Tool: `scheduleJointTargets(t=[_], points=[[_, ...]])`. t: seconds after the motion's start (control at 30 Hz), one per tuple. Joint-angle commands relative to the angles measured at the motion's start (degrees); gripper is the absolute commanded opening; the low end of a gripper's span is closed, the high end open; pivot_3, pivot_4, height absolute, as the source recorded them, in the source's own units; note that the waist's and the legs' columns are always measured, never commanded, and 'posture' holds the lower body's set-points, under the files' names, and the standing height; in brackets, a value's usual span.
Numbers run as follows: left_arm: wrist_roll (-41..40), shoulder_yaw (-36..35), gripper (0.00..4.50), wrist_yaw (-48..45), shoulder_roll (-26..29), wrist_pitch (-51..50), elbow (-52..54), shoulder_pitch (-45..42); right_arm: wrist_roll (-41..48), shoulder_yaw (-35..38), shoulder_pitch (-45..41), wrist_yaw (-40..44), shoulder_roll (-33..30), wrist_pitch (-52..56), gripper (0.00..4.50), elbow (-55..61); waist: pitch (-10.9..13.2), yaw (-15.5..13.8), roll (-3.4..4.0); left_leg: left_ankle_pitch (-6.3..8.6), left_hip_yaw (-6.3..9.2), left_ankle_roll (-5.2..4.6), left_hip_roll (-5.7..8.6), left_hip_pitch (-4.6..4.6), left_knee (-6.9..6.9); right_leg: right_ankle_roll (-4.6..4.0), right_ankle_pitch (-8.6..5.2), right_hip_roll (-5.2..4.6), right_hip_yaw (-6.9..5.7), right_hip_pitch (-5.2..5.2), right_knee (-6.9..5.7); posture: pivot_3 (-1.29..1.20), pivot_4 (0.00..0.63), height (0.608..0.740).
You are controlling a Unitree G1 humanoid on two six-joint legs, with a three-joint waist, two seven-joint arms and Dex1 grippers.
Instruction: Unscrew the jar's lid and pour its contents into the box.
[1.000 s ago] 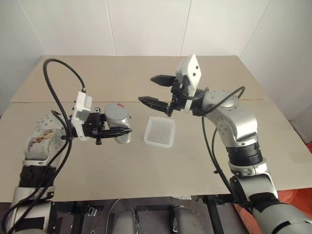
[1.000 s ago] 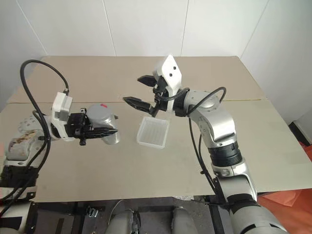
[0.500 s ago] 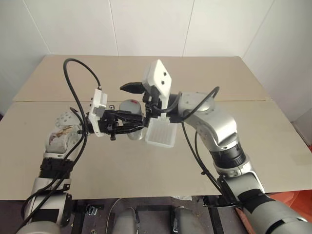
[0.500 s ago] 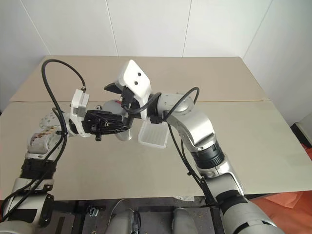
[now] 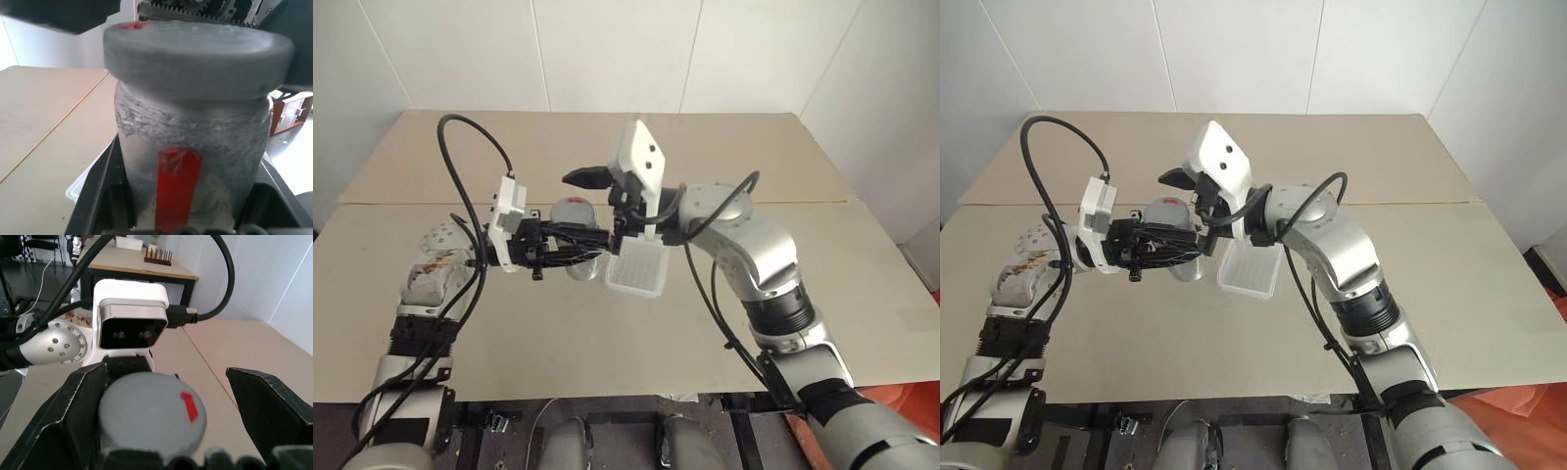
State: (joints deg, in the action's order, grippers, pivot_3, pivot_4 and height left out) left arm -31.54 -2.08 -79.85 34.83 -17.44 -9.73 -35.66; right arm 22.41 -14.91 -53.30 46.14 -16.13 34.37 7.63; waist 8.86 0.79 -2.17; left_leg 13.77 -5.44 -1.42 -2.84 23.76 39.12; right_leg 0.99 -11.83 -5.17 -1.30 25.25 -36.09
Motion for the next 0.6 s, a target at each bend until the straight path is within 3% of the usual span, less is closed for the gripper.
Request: scheduleJointTargets(t=[0.03, 0.6], points=[[-0.56, -1.23, 1.93, -3.0, 1.66, 2.05, 0.88, -0.8, 0.25, 6.95, 0.11, -1.1, -3.63, -0.93, 4.45, -0.17, 0.0, 0.01, 0.0, 0.0, 0.0, 0.0, 0.0, 0.0, 0.0, 0.0, 0.0, 0.0, 0.0, 0.0, 0.0, 0.0, 0.15, 0.74], [0.9, -0.27, 1.93, -2.86, -0.33, 3.71, -1.39, -2.47, 6.3, 9.27, 2.9, 2.91, -7.16, 1.29, 4.45, 6.18, 0.0, -0.02, 0.0, 0.0, -0.01, -0.01, 0.01, 0.0, -0.01, 0.0, 0.0, 0.0, 0.01, 0.0, 0.01, 0.0, 0.15, 0.74]])
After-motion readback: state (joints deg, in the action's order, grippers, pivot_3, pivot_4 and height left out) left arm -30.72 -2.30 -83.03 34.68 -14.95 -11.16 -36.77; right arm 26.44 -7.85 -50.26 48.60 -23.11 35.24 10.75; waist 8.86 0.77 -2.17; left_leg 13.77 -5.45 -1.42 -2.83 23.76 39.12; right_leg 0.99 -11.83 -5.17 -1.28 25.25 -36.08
